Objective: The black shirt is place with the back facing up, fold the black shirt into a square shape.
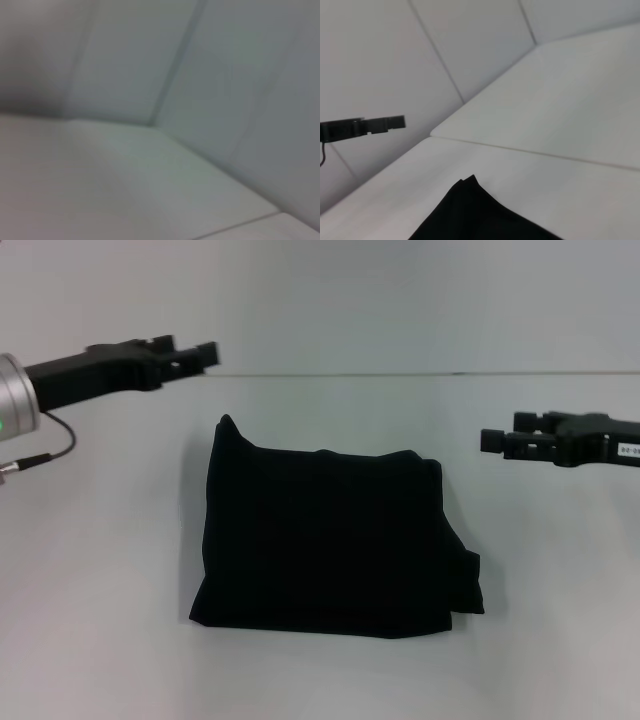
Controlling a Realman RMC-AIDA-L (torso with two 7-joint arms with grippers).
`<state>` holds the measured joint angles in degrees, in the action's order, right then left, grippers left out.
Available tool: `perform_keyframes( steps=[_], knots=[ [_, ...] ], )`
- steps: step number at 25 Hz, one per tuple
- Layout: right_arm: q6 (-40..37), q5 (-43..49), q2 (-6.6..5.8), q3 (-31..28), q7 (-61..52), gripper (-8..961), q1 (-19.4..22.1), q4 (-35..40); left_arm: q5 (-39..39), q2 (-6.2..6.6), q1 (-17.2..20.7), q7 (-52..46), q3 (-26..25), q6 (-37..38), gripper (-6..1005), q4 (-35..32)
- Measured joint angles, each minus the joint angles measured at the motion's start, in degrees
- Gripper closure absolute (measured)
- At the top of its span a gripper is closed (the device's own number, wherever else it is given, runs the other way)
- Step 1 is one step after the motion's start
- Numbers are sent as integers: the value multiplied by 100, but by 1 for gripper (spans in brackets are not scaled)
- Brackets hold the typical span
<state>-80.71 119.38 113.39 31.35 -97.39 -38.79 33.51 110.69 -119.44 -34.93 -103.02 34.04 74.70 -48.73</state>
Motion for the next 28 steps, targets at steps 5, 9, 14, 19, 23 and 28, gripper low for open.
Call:
perform_keyframes(
  steps=[5, 9, 14, 19, 23, 28],
  knots=[
    [11, 19, 173, 492, 325, 10, -49, 563, -288, -14, -36, 1457, 57, 598, 156, 589],
    [23, 66, 200, 1072, 288, 8, -50, 906, -196, -49, 21, 2325, 227, 817, 105, 835],
    [28, 486, 188, 1307, 156, 8, -152, 951, 287, -88, 89, 2572, 354, 995, 108, 761],
    [27, 751, 235, 1370, 113, 8, -249, 956, 908, -59, -20, 2326, 367, 1101, 106, 669],
    [115, 764, 301, 1444, 115, 8, -289, 956, 1158, -36, -100, 2002, 427, 1107, 105, 553],
    [182, 763, 361, 1466, 128, 8, -334, 936, 1233, -18, -144, 1819, 437, 1088, 103, 536]
  ],
)
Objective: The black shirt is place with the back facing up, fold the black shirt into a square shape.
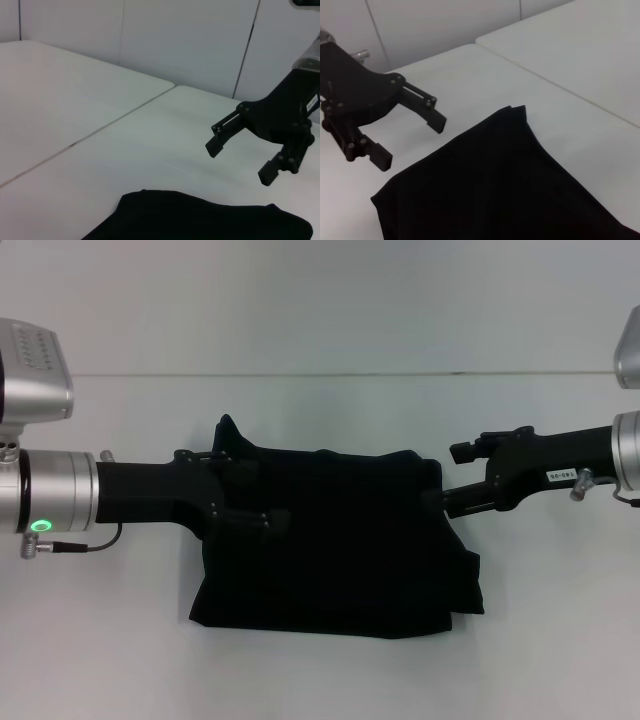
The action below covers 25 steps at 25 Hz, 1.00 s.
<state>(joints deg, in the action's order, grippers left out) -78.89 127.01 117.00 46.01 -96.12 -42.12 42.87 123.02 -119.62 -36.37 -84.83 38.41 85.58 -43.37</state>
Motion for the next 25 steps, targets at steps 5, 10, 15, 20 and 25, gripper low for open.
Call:
perform_keyframes(
  steps=[5, 10, 15, 20, 25],
  knots=[
    [83, 0, 29, 59, -14, 8, -24, -20, 81, 18, -12, -166, -6, -34, 101, -9],
    [214, -1, 57, 89, -13, 8, -33, -38, 172, 19, -19, -286, -10, -89, 100, -13],
    [261, -1, 84, 160, -13, 8, -33, -41, 213, 18, 8, -325, -27, -145, 101, -23],
    [338, 0, 107, 275, -24, 8, -36, -50, 380, 18, 24, -360, -51, -153, 103, -121],
    [348, 4, 138, 341, -60, 8, -45, -53, 614, -1, 35, -513, -34, -152, 104, -266]
  ],
)
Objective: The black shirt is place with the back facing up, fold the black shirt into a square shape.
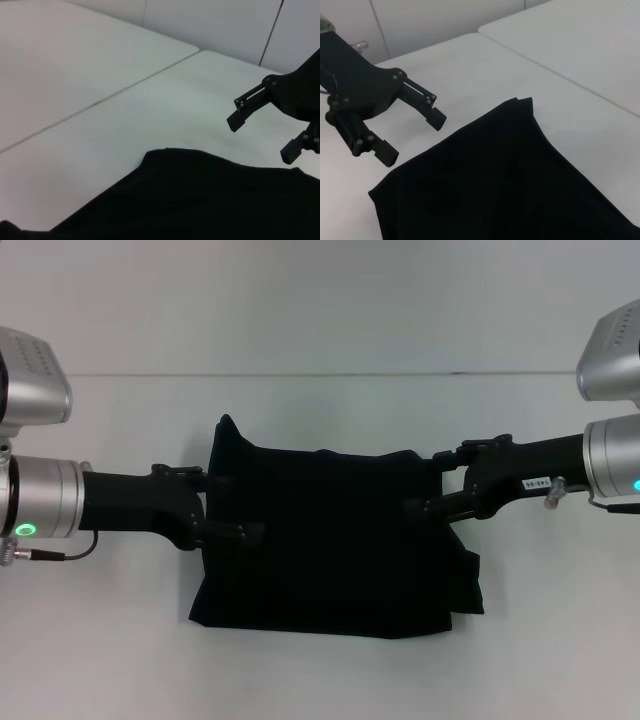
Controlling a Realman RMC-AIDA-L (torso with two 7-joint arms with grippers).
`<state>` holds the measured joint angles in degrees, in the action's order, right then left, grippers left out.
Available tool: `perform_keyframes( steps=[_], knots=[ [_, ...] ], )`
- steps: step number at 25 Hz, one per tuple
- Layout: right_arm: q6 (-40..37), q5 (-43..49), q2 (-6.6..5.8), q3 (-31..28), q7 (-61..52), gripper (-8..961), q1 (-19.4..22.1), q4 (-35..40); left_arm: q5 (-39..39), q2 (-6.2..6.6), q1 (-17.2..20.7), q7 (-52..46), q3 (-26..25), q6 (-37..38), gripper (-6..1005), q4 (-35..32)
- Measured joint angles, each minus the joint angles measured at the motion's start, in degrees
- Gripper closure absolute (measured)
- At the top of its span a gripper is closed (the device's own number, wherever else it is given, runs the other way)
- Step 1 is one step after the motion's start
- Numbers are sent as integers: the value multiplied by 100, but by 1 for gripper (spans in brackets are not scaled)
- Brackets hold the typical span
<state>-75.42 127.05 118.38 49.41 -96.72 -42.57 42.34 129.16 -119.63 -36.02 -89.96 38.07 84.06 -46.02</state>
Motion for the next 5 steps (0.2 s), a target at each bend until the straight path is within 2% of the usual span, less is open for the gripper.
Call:
perform_keyframes(
  steps=[5],
  knots=[
    [3, 3, 23, -1, -3, 8, 0, 0, -26, -4, 8, -25, -19, 65, 104, -32]
  ],
)
